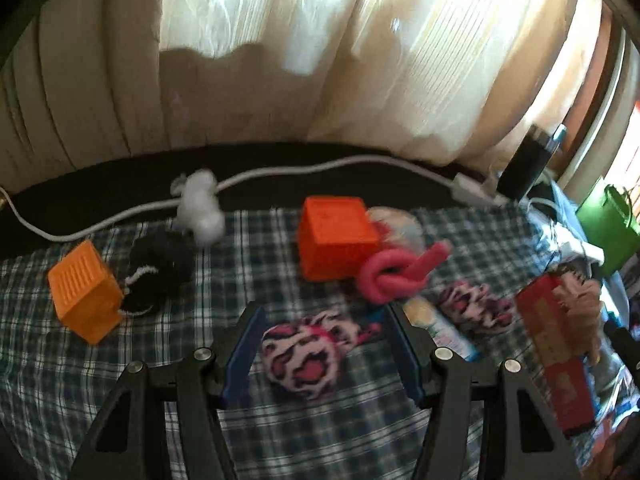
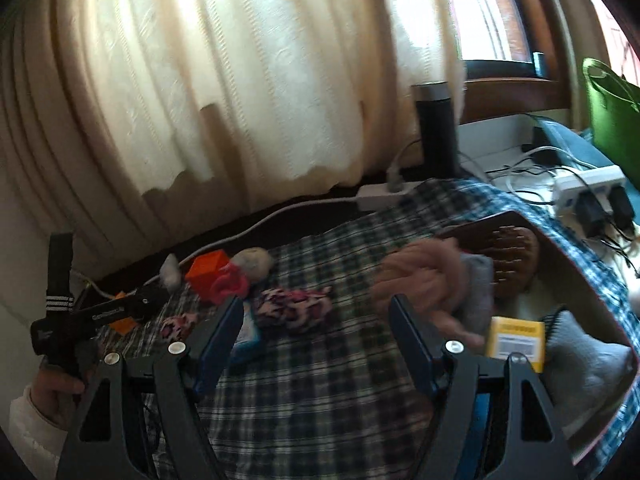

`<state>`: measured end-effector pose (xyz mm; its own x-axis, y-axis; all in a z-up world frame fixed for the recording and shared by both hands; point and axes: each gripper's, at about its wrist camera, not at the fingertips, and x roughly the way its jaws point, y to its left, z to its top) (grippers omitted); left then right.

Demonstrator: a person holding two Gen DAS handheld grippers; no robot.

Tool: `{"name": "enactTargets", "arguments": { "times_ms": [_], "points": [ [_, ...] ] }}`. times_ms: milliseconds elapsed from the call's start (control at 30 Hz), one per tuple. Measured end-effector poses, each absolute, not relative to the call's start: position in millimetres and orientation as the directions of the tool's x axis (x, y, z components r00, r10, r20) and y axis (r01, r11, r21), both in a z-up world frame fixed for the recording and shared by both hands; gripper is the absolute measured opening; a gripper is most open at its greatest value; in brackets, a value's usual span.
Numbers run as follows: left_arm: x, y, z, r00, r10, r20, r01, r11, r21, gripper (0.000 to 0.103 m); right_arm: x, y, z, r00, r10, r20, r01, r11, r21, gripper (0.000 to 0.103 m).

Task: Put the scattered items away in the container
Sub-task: 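Move both grippers back toward the leopard plush and blue packet, then grasp the leopard-print plush with the left gripper while the right grasps the blue Aji packet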

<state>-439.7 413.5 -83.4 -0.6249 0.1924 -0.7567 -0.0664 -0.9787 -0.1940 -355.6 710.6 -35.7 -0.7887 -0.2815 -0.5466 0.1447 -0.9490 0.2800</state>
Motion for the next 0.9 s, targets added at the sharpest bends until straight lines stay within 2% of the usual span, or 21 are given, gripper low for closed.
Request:
{"name": "enactTargets", "arguments": {
  "times_ms": [233,633,900],
  "points": [
    [-449,423,-116,-0.573,0.168,-0.802,-0.119,-0.985,-0.121,0.063,-372,674,-53,-0.736,-0.304,-0.604,0.177,-0.949,0.262,0.078],
    [-452,428,-134,-0.569,0.125,-0.813,-0.136,-0.989,-0.057,0.062,-400,629,-88,-0.636,-0.319,-0.703,0.232,-0.947,0.22,0.078],
    [-448,422,-125,-0.597,0.137,-0.79,-0.119,-0.989,-0.082,0.059,-417,605,-116,-0.565,-0.31,-0.764,0.285,-0.943,0.171,0.078]
  ]
}}
